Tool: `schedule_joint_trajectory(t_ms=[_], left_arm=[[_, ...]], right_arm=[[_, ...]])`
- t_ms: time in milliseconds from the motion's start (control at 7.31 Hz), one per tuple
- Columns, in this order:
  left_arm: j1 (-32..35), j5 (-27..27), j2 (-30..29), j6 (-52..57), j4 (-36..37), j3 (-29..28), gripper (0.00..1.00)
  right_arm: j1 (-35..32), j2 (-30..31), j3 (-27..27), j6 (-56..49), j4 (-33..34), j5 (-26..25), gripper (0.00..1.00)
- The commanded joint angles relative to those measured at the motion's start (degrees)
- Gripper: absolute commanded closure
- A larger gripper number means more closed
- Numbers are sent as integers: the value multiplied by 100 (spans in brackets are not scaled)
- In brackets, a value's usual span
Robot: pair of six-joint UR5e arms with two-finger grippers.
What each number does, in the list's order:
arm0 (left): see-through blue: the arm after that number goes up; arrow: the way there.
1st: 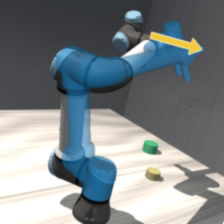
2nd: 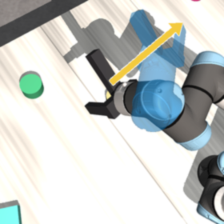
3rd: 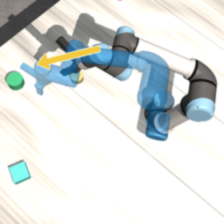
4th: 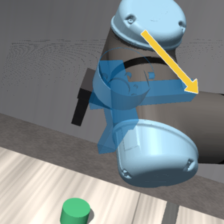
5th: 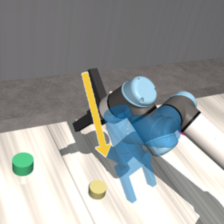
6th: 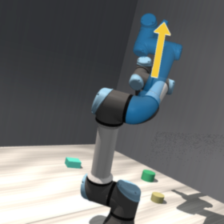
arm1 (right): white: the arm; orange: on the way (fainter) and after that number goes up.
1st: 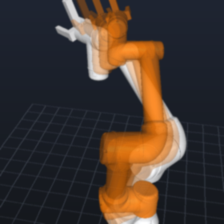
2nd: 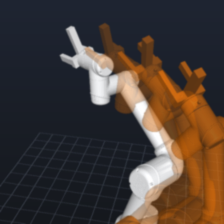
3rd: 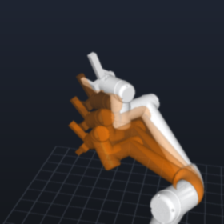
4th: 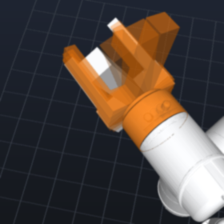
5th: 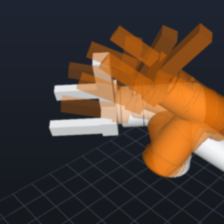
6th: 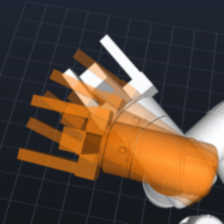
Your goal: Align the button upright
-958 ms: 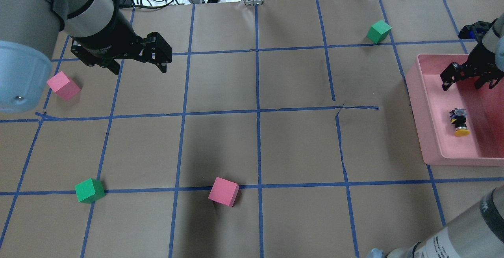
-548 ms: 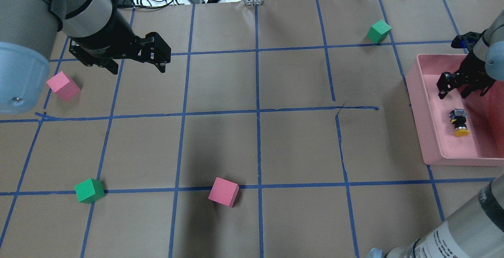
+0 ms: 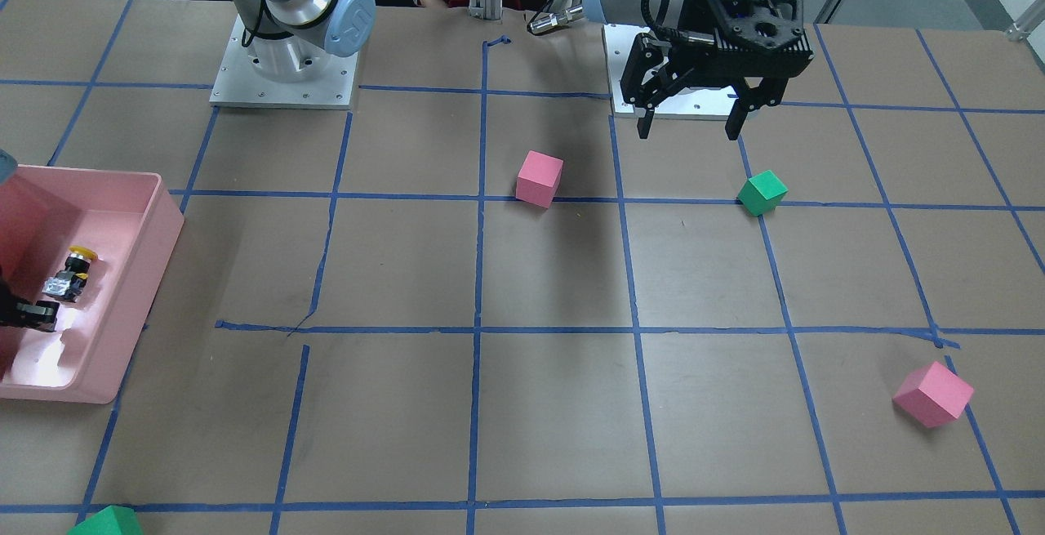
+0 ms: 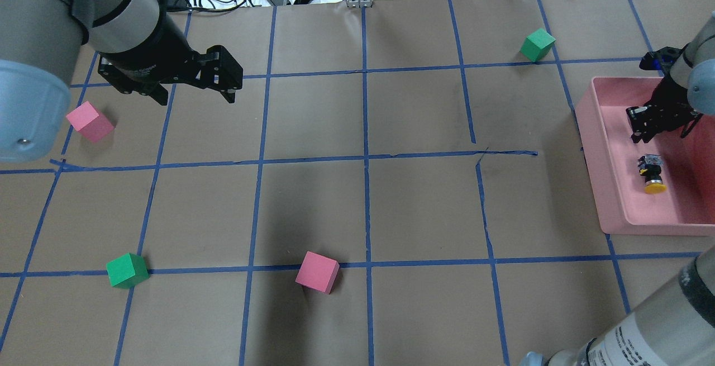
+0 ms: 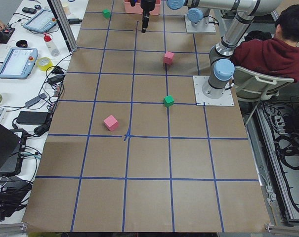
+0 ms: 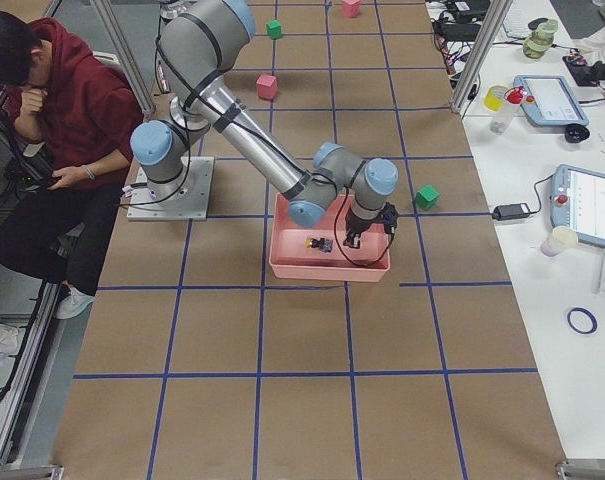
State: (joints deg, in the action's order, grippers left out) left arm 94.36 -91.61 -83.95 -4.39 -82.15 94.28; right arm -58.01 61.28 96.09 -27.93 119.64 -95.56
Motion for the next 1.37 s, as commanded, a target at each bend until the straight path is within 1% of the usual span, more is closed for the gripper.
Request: schedule_joint_trajectory(t_ms=[0,274,411,548,684,958,1095,1232], left_arm=[[13,29,-8,0,-3,11,0],[4,21,-43,-9,50,11,0],[12,21,-34,-9,33,38,0],[13,21,-8,0,50,64,0],[13,29,1,0,50,64,0],[21,29,-16,0,59,64,0],[21,38,-17,9,68,64,0],[21,38,-25,9,76,64,0]], right_arm=[[0,303,-55,174,-55,29,100],[-61,672,-108,183,-388,47,100],[-140,944,-177,183,-702,55,100],[-393,1138,-396,183,-1071,47,100],[-630,1192,-659,253,-1397,38,100],[-633,1140,-627,61,-1418,-41,100],[-633,1132,-635,-71,-1391,-24,95],[-624,1123,-661,-72,-1322,37,2]])
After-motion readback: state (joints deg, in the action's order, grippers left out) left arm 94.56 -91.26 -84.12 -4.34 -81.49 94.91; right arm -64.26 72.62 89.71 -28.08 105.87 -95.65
